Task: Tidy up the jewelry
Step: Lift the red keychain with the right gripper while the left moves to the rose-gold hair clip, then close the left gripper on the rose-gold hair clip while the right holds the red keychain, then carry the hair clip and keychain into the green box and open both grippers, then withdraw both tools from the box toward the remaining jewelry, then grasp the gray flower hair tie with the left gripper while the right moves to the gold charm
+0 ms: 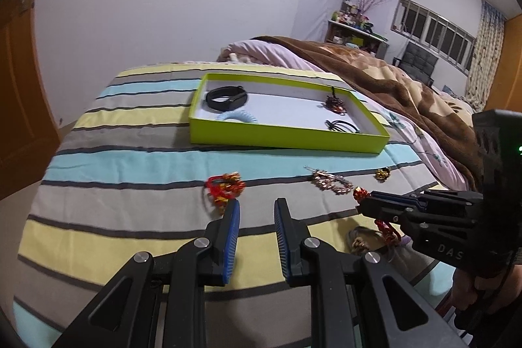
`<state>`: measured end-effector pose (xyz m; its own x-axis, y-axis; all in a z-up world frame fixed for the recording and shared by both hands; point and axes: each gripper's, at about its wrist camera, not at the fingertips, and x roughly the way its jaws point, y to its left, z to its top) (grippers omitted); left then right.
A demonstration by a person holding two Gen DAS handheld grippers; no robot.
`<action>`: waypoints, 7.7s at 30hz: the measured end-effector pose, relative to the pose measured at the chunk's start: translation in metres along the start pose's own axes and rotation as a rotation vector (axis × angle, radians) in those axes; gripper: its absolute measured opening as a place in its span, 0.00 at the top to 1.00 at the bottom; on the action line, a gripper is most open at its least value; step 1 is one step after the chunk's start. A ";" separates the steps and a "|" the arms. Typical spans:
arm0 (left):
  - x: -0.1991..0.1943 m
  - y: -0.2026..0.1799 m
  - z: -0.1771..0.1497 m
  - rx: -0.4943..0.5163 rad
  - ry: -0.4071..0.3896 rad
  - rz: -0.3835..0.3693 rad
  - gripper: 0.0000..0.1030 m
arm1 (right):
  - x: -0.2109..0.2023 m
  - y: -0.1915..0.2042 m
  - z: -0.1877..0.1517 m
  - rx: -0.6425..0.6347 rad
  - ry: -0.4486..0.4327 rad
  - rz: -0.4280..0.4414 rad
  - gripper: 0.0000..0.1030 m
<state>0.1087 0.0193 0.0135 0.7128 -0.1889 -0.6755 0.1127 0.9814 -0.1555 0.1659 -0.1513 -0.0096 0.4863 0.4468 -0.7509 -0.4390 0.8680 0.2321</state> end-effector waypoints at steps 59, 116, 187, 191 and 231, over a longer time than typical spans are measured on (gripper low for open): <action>0.054 -0.061 0.039 0.024 0.039 -0.112 0.97 | -0.042 -0.053 -0.004 0.110 -0.093 -0.043 0.90; 0.181 -0.009 0.160 0.103 0.148 -0.016 0.97 | 0.070 -0.121 0.114 0.064 0.033 -0.166 0.90; -0.038 -0.050 -0.024 0.087 -0.009 -0.024 0.96 | -0.084 -0.030 -0.048 0.065 -0.107 -0.157 0.74; -0.035 -0.056 -0.027 0.092 0.001 -0.049 0.83 | -0.084 -0.031 -0.049 0.067 -0.105 -0.157 0.74; 0.038 -0.077 -0.027 0.125 0.125 -0.001 0.83 | -0.015 -0.063 -0.001 -0.036 -0.020 -0.187 0.54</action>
<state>0.1087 -0.0643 -0.0198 0.6222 -0.1852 -0.7606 0.2041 0.9764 -0.0708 0.1858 -0.2124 -0.0135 0.5763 0.2832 -0.7666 -0.3665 0.9280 0.0673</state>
